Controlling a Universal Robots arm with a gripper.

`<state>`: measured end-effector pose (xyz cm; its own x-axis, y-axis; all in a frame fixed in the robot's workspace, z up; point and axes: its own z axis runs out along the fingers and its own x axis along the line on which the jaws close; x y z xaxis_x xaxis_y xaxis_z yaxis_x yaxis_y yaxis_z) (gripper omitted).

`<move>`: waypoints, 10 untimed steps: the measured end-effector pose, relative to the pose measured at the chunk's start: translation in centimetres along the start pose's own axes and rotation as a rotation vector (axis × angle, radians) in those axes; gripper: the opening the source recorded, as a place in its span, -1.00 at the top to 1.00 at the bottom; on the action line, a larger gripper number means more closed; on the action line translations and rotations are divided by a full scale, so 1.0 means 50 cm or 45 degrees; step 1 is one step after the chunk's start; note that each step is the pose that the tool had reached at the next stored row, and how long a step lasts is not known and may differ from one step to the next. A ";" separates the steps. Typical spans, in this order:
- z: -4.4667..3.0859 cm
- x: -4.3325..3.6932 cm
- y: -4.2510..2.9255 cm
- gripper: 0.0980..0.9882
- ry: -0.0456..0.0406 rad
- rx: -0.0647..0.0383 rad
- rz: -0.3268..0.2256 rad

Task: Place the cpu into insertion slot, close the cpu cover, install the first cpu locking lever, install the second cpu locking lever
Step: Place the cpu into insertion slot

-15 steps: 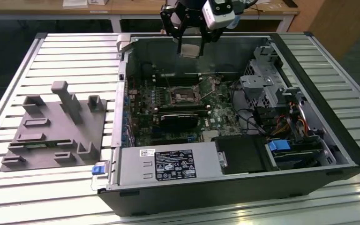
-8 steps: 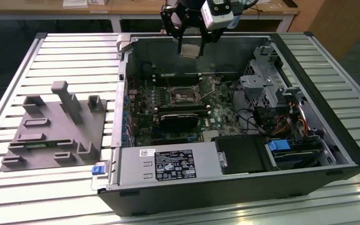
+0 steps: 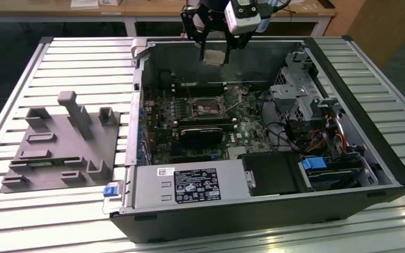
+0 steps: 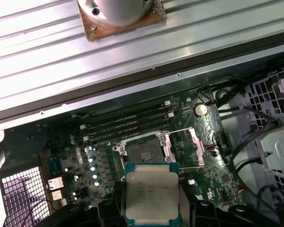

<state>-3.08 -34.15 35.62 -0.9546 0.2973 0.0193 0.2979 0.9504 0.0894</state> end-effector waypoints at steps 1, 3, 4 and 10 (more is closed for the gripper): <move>0.000 0.000 0.000 0.01 0.000 0.000 0.006; 0.001 0.000 0.000 0.01 -0.002 0.000 0.018; 0.001 0.000 0.000 0.01 -0.002 0.000 0.024; 0.002 0.000 0.000 0.01 -0.005 -0.001 0.059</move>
<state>-3.08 -34.15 35.54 -0.9397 0.3414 0.0193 0.3417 0.9356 0.0893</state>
